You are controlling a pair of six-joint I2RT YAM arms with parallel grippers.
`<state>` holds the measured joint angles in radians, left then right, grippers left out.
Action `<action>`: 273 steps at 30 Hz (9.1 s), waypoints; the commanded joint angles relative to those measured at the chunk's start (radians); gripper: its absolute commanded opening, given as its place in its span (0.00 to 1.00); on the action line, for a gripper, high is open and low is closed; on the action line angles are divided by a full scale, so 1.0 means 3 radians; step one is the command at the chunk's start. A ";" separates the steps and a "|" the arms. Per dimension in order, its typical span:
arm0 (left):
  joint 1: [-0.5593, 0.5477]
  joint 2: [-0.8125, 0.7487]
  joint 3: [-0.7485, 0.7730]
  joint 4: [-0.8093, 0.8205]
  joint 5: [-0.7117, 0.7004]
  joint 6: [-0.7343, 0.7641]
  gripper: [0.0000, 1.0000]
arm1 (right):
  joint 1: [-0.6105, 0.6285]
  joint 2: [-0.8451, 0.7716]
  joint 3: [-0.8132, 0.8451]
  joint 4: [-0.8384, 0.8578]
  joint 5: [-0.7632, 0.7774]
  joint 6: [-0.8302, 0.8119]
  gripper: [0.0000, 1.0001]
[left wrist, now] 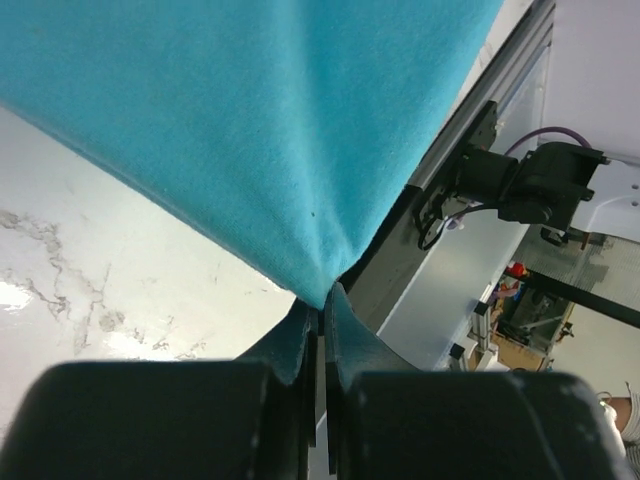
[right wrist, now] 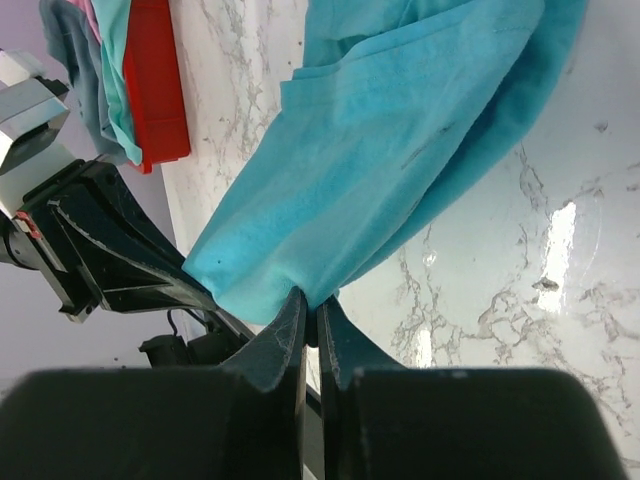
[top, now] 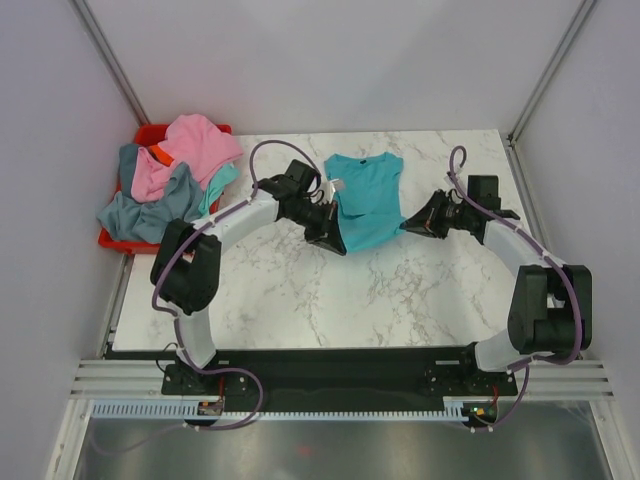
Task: Fold and stack the t-shirts
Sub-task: Fold the tshirt, then neatly place the folded tshirt to the corner
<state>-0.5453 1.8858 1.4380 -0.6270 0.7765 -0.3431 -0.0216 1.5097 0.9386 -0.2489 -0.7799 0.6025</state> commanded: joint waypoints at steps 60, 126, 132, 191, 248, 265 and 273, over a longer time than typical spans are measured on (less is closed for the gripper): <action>0.0427 0.1323 0.2955 -0.0006 -0.1915 0.0572 0.85 | 0.0092 0.2183 0.2993 0.0728 0.0401 -0.0188 0.67; 0.0744 0.2432 0.2815 0.0162 -0.0497 0.0208 0.76 | -0.0082 0.3302 0.2700 0.0375 -0.0213 -0.0163 0.64; 0.0672 0.2463 0.2831 0.0193 -0.0482 0.0177 0.76 | -0.0020 0.3374 0.2752 0.0385 -0.0182 -0.0163 0.52; 0.0826 0.1415 0.2416 -0.0186 -0.0620 0.0750 0.84 | -0.1130 0.2770 0.3708 -0.0612 0.2103 -0.1921 0.00; 0.0483 0.1021 0.2401 -0.0303 -0.1217 0.0980 0.88 | -0.1207 0.2281 0.4093 -0.0259 0.2474 -0.1595 0.84; 0.0693 0.0188 0.1446 -0.0119 -0.3171 0.1048 0.99 | -0.0481 0.0879 0.1950 -0.0929 0.1949 -0.1722 0.98; 0.0683 -0.0073 0.1261 -0.0063 -0.2851 0.0868 0.99 | 0.0036 0.0368 0.1606 -0.0832 0.2277 -0.1717 0.98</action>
<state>-0.3328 1.9423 1.8156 -0.6933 -0.1314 -0.0326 -0.0502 1.6859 1.4399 -0.5308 -0.1619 0.0994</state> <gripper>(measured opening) 0.991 0.979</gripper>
